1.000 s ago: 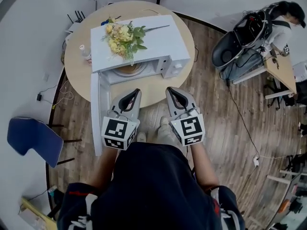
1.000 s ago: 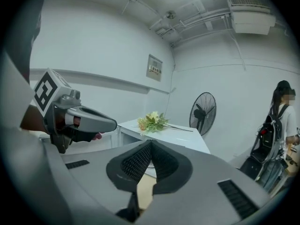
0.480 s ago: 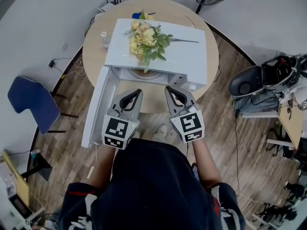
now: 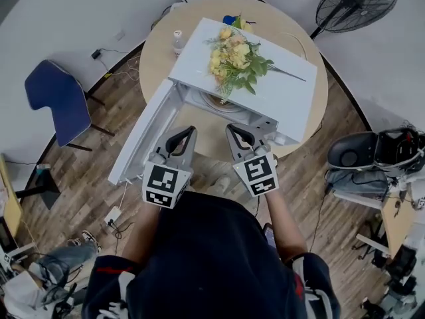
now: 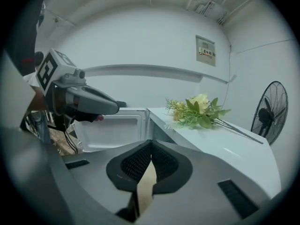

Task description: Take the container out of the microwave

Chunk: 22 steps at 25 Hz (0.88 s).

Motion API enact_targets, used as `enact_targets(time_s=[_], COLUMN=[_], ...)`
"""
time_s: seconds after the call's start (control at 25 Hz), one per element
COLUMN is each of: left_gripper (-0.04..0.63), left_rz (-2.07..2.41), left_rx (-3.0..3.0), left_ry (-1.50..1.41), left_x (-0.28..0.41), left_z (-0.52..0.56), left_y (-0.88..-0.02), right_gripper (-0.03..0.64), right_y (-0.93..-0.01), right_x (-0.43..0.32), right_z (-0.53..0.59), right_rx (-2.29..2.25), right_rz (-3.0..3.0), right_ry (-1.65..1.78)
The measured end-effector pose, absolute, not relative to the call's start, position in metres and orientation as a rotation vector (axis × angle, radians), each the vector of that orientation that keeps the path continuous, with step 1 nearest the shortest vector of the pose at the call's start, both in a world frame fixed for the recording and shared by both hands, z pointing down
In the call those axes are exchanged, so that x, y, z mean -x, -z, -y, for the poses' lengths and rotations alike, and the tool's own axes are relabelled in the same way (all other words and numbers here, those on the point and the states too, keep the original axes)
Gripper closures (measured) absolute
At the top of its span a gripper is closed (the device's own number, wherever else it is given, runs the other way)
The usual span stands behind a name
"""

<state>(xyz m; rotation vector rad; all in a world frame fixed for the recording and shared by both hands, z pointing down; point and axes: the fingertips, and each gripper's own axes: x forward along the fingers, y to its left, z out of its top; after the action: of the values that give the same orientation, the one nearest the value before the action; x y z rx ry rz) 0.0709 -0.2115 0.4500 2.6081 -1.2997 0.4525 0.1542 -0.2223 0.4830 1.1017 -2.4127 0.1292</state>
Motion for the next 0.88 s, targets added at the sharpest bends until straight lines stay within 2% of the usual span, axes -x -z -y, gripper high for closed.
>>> enact_targets(time_s=[0.88], left_gripper=[0.581], left_rz=[1.229], left_rx=[-2.493], left_ry=[-0.547], left_x=[-0.046], left_z=[0.206], left_y=[-0.512], right_gripper=[0.609], right_y=[-0.588], right_x=[-0.126], right_z=[0.274], right_rx=[-0.823], right_rz=[2.106], right_ry=[0.015])
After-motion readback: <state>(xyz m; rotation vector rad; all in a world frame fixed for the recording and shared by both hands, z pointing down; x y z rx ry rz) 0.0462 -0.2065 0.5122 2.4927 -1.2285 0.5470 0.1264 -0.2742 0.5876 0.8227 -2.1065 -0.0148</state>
